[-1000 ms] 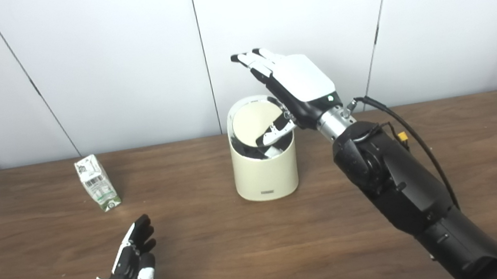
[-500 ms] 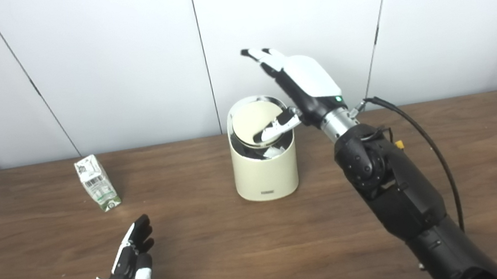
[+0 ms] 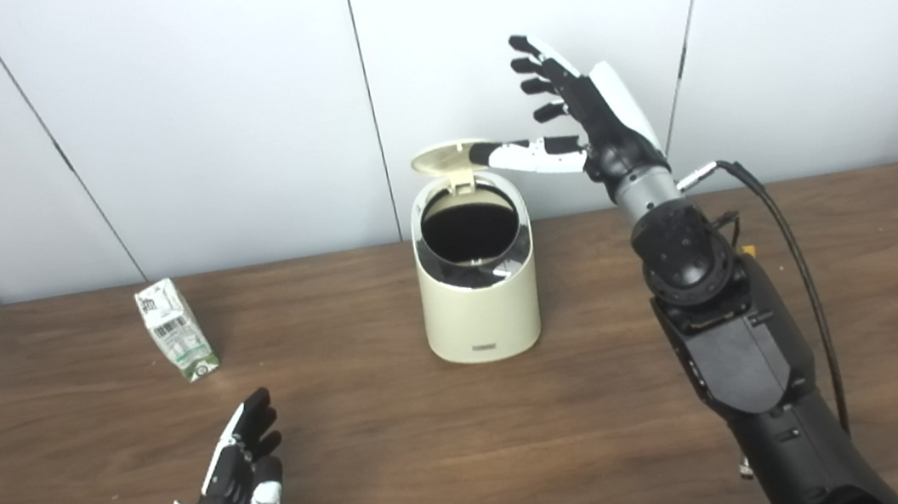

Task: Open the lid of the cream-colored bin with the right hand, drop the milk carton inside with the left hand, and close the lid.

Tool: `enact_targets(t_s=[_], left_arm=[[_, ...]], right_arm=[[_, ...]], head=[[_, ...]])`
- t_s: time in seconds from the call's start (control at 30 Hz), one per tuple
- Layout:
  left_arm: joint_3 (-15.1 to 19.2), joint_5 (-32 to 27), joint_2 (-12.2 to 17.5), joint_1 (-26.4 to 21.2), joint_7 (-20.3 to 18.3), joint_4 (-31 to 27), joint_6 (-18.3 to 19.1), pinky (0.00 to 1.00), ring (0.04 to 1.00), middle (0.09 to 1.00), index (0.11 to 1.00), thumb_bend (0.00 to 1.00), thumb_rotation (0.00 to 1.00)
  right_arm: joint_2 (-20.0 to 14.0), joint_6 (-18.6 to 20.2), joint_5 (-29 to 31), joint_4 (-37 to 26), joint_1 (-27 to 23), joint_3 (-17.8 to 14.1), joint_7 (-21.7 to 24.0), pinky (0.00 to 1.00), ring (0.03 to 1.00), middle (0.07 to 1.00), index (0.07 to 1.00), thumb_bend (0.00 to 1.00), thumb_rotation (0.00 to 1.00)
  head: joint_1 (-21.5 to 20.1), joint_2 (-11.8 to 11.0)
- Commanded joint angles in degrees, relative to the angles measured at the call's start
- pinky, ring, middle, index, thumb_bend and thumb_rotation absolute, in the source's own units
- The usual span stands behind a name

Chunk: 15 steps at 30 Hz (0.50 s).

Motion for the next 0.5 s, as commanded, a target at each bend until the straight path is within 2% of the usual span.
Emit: enact_targets(t_s=[0.0, 0.13, 0.33, 0.43, 0.47], left_arm=[[-0.4, -1.1, -0.7, 3.4, -0.1, 1.4, -1.8, 0.89, 0.925, 0.938, 0.940, 0.35, 0.69], [-0.5, -1.9, -0.7, 3.5, -0.2, 1.0, -1.5, 0.90, 0.926, 0.941, 0.944, 0.34, 0.67], [-0.3, -0.7, -0.4, 3.7, 0.0, 0.8, -1.5, 0.88, 0.914, 0.934, 0.937, 0.35, 0.71], [-0.4, -1.7, -0.3, 3.8, -0.3, 0.6, -1.4, 0.91, 0.926, 0.943, 0.946, 0.36, 0.71], [-0.4, -1.6, -0.4, 3.9, -0.3, 0.4, -1.3, 0.90, 0.924, 0.939, 0.943, 0.37, 0.71]], right_arm=[[-1.4, -1.1, 1.0, -3.0, -0.3, -1.1, -0.9, 0.73, 0.842, 0.855, 0.886, 0.67, 0.45], [-3.0, -1.0, 2.3, -6.5, 3.7, -1.2, 0.3, 0.73, 0.826, 0.853, 0.878, 0.61, 0.53], [-4.6, 1.7, 3.5, -14.2, 12.2, -1.4, 2.5, 0.75, 0.813, 0.854, 0.872, 0.54, 0.64], [-4.3, -0.4, 8.1, -16.4, 17.0, -3.1, 2.7, 0.74, 0.811, 0.852, 0.870, 0.53, 0.60], [-4.3, -0.8, 8.8, -17.0, 18.5, -3.4, 2.5, 0.77, 0.842, 0.873, 0.873, 0.54, 0.62]], head=[[0.0, 0.1], [0.0, 0.3], [-0.4, 0.6], [-0.5, 0.8], [-0.6, 0.9]])
